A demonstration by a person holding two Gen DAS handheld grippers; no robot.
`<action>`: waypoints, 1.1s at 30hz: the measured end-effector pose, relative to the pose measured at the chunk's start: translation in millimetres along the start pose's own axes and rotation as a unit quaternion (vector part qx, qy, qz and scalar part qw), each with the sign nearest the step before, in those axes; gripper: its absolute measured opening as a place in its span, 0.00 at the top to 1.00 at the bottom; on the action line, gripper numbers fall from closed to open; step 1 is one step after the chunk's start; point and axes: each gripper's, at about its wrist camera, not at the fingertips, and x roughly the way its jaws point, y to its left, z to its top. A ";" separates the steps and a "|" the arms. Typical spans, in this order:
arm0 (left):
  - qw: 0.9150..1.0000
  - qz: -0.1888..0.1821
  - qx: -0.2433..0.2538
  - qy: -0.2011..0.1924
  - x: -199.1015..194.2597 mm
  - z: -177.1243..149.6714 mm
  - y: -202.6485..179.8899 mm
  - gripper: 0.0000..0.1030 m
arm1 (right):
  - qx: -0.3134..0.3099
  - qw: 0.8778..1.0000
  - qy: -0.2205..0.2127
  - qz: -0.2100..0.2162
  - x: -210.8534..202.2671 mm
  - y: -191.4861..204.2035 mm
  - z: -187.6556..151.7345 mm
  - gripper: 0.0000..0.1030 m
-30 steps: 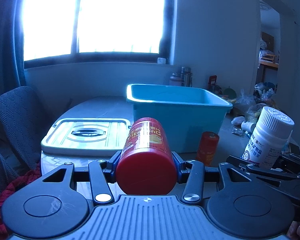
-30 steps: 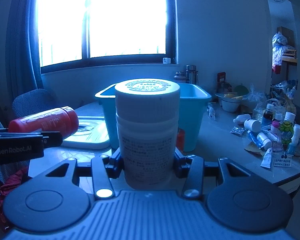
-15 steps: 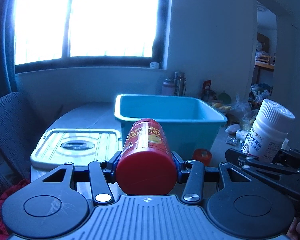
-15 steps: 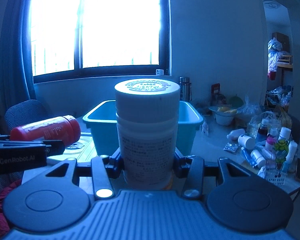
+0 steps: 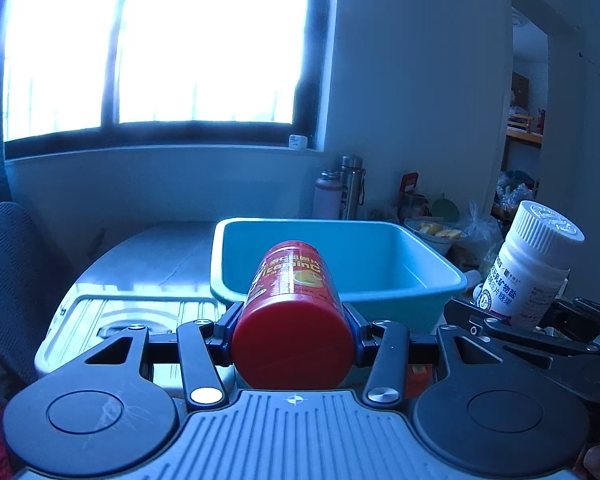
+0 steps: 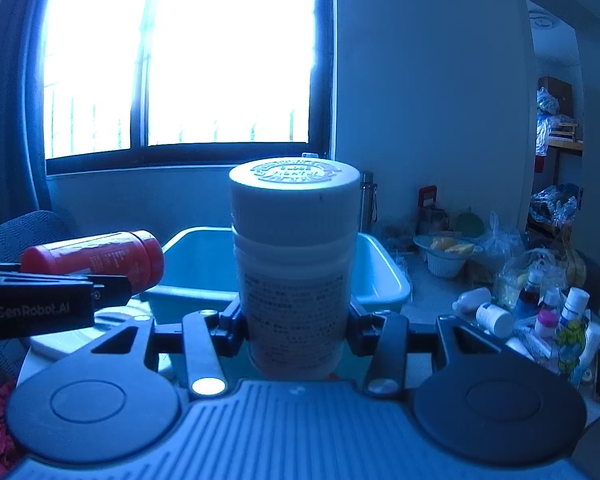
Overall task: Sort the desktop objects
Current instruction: 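Carry both bottles over the teal bin with both grippers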
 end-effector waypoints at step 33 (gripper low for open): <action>0.999 0.010 -0.005 0.041 128.6 60.1 1.0 0.52 | 0.003 0.999 0.033 -0.003 120.4 -17.0 46.7 0.53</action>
